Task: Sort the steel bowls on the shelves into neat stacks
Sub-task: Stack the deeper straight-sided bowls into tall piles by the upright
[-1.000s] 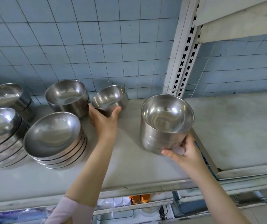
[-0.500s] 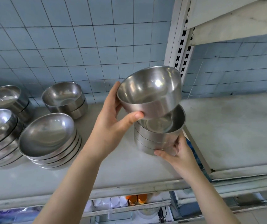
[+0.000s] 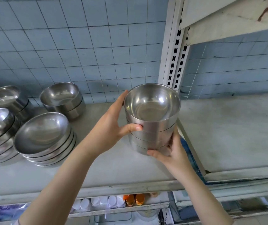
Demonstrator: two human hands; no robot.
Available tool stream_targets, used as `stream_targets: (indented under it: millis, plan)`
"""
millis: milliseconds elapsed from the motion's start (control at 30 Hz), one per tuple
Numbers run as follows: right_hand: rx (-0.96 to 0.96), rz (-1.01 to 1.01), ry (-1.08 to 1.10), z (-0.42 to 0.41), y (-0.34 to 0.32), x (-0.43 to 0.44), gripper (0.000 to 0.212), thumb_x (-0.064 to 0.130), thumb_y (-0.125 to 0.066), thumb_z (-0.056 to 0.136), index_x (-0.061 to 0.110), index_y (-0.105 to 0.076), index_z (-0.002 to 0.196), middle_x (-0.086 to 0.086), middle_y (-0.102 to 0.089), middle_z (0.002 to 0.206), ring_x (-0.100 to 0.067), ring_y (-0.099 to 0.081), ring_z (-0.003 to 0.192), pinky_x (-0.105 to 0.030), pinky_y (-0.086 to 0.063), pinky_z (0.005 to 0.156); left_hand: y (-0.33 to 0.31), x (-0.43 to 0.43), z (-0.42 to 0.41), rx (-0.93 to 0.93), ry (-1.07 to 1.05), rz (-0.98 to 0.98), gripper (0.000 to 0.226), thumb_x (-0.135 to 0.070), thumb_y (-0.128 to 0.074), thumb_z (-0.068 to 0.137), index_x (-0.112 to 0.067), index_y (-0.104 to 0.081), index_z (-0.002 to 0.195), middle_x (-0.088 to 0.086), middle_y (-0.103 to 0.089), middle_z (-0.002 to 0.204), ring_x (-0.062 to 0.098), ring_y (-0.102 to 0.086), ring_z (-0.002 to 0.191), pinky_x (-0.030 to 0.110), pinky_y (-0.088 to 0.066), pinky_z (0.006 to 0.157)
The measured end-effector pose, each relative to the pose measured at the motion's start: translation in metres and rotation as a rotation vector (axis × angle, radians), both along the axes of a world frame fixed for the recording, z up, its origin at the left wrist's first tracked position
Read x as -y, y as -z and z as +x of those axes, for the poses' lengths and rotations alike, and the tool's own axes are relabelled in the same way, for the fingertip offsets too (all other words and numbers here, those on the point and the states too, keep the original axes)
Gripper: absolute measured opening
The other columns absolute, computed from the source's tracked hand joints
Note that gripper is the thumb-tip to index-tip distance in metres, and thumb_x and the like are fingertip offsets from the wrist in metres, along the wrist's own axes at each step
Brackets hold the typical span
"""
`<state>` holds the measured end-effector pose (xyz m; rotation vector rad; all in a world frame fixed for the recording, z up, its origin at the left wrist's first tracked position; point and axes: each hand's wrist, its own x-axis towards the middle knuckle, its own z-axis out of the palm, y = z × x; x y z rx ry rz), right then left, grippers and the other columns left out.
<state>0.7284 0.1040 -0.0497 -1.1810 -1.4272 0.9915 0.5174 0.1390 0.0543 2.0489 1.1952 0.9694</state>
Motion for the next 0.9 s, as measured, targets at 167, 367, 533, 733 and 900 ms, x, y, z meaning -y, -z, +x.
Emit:
stream_targets:
  millis: [167,367,533,733,900]
  plan:
    - [-0.023,-0.011,-0.055,0.001,-0.001,-0.01,0.106,0.046,-0.09,0.06,0.056,-0.024,0.143,0.035,-0.048,0.138,0.005,-0.049,0.13,-0.025,-0.046,0.104,-0.009,-0.013,-0.012,-0.095,0.026,-0.057,0.109,-0.082,-0.06,0.06,-0.036,-0.019,0.149,-0.038,-0.033,0.141,-0.012,-0.029,0.135,0.004,-0.022,0.107]
    - [-0.064,0.002,-0.072,-0.036,0.001,-0.028,0.098,0.037,-0.09,0.06,0.066,-0.028,0.131,0.036,-0.049,0.134,0.005,-0.05,0.128,-0.022,-0.048,0.103,-0.042,-0.026,-0.053,-0.466,-0.061,-0.179,0.125,-0.088,-0.053,0.052,-0.04,0.006,0.151,-0.009,-0.018,0.16,0.013,-0.026,0.145,0.039,-0.021,0.119]
    - [-0.081,0.024,-0.037,-0.075,0.005,-0.044,0.102,0.021,-0.091,0.067,0.043,-0.028,0.144,0.016,-0.049,0.145,-0.004,-0.05,0.132,-0.038,-0.045,0.111,-0.093,-0.039,-0.105,-0.57,-0.271,-0.135,0.095,-0.064,-0.058,0.077,-0.042,-0.003,0.152,-0.004,-0.028,0.157,0.019,-0.032,0.141,0.027,-0.025,0.103]
    - [-0.097,0.019,0.03,-0.117,-0.001,-0.064,0.102,0.029,-0.091,0.063,0.03,-0.031,0.146,0.008,-0.054,0.141,-0.01,-0.054,0.128,-0.042,-0.046,0.108,-0.085,-0.083,-0.157,-0.872,-0.369,-0.267,0.102,-0.069,-0.056,0.079,-0.018,-0.008,0.154,0.001,-0.013,0.162,0.027,-0.025,0.144,0.042,-0.025,0.113]
    - [-0.023,0.016,0.114,-0.129,0.003,-0.067,0.118,0.052,-0.089,0.06,0.029,-0.021,0.153,0.008,-0.053,0.145,-0.009,-0.055,0.129,-0.046,-0.048,0.106,-0.053,-0.116,-0.18,-0.986,-0.399,-0.486,0.13,-0.085,-0.055,0.061,-0.017,0.005,0.154,0.009,0.011,0.162,0.036,-0.02,0.145,0.048,-0.023,0.116]
